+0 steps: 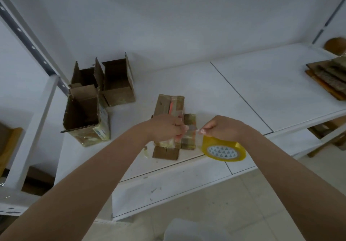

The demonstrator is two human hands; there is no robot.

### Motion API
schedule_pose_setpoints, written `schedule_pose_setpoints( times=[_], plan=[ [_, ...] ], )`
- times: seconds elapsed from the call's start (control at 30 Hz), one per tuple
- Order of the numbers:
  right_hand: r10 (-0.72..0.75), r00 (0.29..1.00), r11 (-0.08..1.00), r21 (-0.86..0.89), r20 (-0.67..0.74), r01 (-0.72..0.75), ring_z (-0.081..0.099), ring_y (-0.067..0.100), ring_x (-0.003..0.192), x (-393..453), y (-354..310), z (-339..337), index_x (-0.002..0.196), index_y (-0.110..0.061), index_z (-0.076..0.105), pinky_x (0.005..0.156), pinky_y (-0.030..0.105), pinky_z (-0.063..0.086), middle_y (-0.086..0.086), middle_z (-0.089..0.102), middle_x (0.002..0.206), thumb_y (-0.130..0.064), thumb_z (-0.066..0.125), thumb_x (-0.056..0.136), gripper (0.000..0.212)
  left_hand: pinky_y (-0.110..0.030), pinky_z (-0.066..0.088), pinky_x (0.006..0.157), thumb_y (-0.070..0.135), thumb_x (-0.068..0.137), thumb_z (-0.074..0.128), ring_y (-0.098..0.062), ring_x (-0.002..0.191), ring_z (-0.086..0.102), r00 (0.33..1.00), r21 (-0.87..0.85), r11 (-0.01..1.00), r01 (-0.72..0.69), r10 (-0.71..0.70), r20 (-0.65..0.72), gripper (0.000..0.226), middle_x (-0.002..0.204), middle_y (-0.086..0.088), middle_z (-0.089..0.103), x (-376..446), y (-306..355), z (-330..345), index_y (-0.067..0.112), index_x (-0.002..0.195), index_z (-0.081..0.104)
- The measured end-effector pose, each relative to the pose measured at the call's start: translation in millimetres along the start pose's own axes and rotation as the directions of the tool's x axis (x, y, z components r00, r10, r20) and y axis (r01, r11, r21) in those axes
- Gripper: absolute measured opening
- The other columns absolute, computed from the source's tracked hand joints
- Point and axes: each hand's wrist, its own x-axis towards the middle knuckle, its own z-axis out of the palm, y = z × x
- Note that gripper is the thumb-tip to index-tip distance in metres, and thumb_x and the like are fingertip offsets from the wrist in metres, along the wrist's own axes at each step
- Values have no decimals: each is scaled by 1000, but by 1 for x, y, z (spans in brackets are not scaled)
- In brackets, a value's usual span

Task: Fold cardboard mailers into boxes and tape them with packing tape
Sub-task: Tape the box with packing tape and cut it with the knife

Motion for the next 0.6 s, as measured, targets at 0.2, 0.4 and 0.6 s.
schedule_pose_setpoints(
  times=[0.2,0.4,0.6],
  plan=[
    [33,993,999,12,-115,-32,59,9,89,-6,-1,5,95,-42,74,77,30,39,-13,69,95,-53,51,92,26,-30,45,70,44,102,28,-21,85,58,991,382,917,113,-132,23,50,90,-4,62,18,24,10,12,99,66],
    [171,979,983,84,-115,-162,62,17,90,-9,7,6,94,-27,73,86,35,45,-5,69,95,-49,61,85,27,-29,44,70,53,99,36,-15,76,55,986,-24,987,158,-156,65,46,83,2,56,6,10,-2,17,82,60],
    [232,971,968,114,-66,-224,65,21,87,-13,21,6,89,-22,73,94,41,48,1,71,89,-43,62,85,24,-28,39,59,48,91,51,-17,70,56,884,-43,946,320,-315,-344,34,66,6,54,13,11,21,17,81,61]
  ],
)
